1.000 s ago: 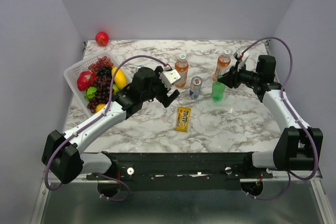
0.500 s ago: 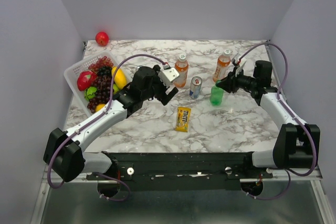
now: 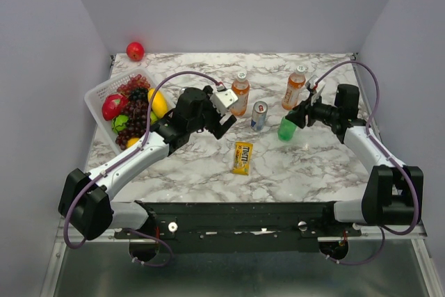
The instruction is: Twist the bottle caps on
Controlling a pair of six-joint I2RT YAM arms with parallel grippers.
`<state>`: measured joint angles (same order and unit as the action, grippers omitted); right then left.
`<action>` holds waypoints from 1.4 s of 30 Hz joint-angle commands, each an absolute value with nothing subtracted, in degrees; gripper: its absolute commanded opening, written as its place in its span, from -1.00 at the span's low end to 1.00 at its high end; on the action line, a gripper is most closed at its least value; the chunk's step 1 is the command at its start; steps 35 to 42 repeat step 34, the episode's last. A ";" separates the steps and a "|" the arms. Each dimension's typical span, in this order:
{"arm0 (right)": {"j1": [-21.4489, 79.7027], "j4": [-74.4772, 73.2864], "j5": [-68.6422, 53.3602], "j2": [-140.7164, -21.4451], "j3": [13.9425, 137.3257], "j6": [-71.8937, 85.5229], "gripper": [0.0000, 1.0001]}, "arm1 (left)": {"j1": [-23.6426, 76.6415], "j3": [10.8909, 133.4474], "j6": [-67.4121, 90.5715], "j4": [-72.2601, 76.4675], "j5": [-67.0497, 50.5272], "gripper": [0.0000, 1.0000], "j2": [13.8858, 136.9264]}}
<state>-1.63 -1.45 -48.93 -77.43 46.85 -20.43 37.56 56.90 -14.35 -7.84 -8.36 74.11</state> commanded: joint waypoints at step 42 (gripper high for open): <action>-2.11 -37.09 0.36 -71.46 86.49 -6.15 0.99 | 23.39 58.63 6.50 1.59 5.10 0.97 66.01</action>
